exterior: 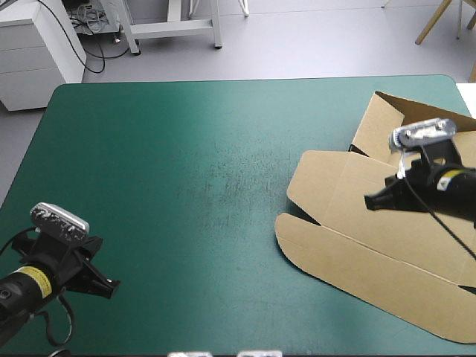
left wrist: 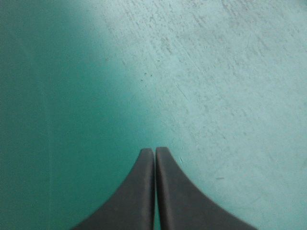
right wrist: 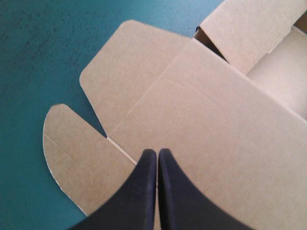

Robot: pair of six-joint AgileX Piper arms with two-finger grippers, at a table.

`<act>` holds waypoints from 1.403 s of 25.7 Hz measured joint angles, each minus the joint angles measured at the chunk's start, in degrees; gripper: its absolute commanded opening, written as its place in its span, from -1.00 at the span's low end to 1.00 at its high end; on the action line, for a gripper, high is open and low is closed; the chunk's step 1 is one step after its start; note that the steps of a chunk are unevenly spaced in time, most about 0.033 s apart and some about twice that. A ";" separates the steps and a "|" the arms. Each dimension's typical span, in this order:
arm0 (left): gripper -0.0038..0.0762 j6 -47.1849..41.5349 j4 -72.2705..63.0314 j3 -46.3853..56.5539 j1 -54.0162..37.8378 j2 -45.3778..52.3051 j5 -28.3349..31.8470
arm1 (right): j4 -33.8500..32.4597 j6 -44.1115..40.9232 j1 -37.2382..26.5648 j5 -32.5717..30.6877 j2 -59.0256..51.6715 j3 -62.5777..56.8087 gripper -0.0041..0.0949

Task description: Fold the box

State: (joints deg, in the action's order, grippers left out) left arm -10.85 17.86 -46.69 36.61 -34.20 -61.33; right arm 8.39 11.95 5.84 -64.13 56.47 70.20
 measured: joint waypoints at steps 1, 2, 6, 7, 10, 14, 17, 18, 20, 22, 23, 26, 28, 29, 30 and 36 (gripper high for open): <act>-0.93 0.00 -0.46 0.82 0.00 1.40 -0.86 | -0.02 0.00 0.00 0.71 -2.67 -3.06 -0.94; -0.93 0.00 -1.02 2.39 0.00 4.43 -1.34 | -0.06 0.00 0.00 1.46 -7.88 -8.88 -0.94; -0.93 0.00 -2.86 9.13 0.00 13.24 -2.08 | -0.06 -0.07 0.00 1.92 -21.90 -23.38 -0.95; -0.93 0.00 -3.77 11.28 0.00 16.31 -2.08 | -0.06 -0.12 0.00 1.87 -25.86 -26.83 -0.95; -0.93 0.00 -4.80 15.29 0.00 21.76 -2.27 | -0.08 -0.14 0.00 1.87 -33.31 -32.26 -0.96; -0.93 0.00 -5.11 18.39 0.00 27.11 -2.46 | -0.21 -0.14 0.00 2.08 -40.10 -35.70 -0.96; -0.93 0.00 -5.18 19.82 0.00 28.70 -2.68 | -0.21 -0.14 0.00 2.50 -42.39 -37.58 -0.96; -0.93 0.00 -5.22 20.01 0.00 28.76 -2.82 | -0.23 -0.14 0.00 2.91 -42.72 -37.92 -0.96; -0.93 0.00 -5.26 20.23 0.00 28.76 -2.91 | -0.23 -0.14 0.00 3.53 -43.10 -38.29 -0.96; -0.93 0.00 -5.26 20.23 0.00 28.76 -2.91 | -0.18 -0.14 0.00 4.32 -43.15 -38.68 -0.96; -0.93 0.00 -5.26 20.25 0.00 28.76 -2.91 | -0.18 -0.14 0.00 4.40 -43.15 -38.79 -0.96; -0.93 0.00 -5.26 20.25 0.00 28.82 -2.91 | -0.18 -0.14 0.00 4.59 -43.15 -38.79 -0.96; -0.93 0.00 -5.26 20.25 0.00 28.82 -2.91 | -0.18 -0.14 0.07 4.61 -43.15 -38.79 -0.96; -0.93 0.00 -5.26 20.25 0.00 28.82 -2.91 | -0.18 -0.14 0.06 4.61 -43.15 -38.79 -0.96; -0.93 0.00 -5.26 20.25 0.00 28.82 -2.91 | -0.18 -0.16 0.06 4.61 -43.15 -38.79 -0.96; -0.93 0.00 -5.30 20.25 0.00 28.82 -2.91 | 0.08 -0.88 0.06 4.85 -43.15 -38.79 -0.96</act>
State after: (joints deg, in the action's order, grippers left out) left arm -10.85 12.57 -26.44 36.61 -5.38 -64.24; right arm 8.47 11.07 5.90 -59.29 13.32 31.41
